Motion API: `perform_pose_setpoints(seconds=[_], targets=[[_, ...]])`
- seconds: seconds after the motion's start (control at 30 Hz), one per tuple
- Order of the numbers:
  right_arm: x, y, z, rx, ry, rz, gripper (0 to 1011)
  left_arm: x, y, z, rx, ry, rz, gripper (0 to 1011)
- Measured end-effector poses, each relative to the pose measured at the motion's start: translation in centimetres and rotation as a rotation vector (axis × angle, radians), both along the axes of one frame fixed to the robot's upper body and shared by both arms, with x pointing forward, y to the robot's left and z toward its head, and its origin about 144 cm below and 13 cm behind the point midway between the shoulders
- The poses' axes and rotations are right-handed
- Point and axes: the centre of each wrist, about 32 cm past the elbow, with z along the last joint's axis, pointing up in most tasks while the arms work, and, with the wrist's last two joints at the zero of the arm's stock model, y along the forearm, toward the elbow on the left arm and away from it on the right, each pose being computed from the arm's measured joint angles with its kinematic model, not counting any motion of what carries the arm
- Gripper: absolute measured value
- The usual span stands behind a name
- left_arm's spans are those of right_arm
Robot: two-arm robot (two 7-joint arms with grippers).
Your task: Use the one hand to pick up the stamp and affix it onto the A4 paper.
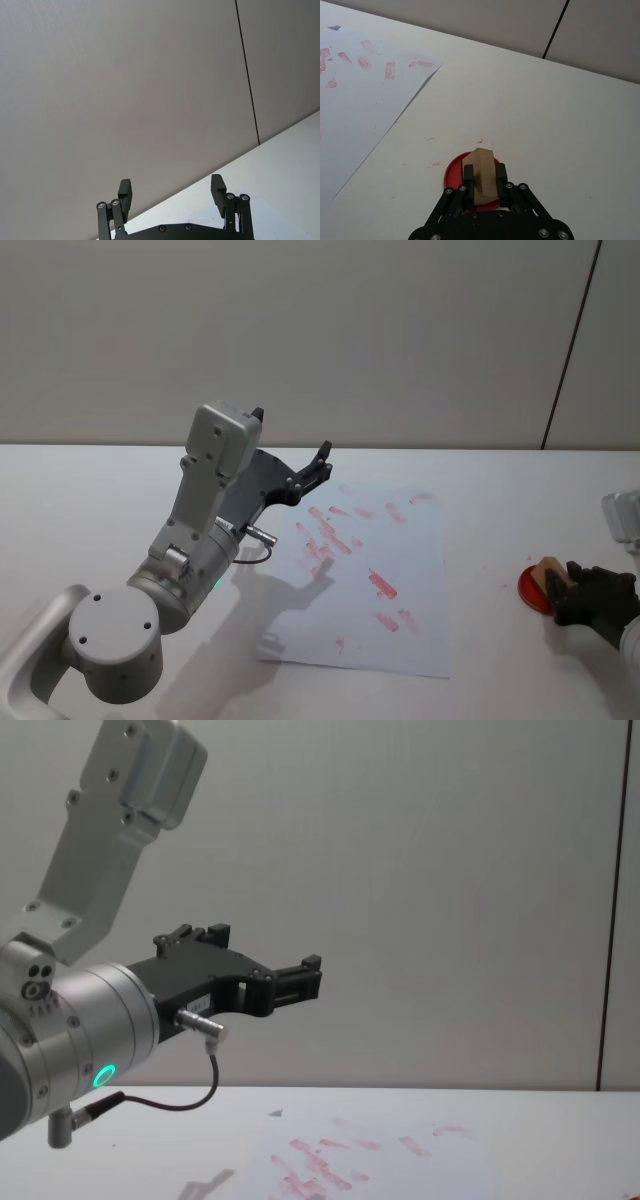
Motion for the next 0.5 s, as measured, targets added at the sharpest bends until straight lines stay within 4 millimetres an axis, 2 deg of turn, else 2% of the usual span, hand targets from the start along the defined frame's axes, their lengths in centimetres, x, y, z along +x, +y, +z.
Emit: perform_pose_setpoints(seconds=[0.5], targets=[[0.04,0.01,-0.01,0.003,-0.005,0.001,208,0.00,0.00,0.00,0.000,0.000,0.000,1003]])
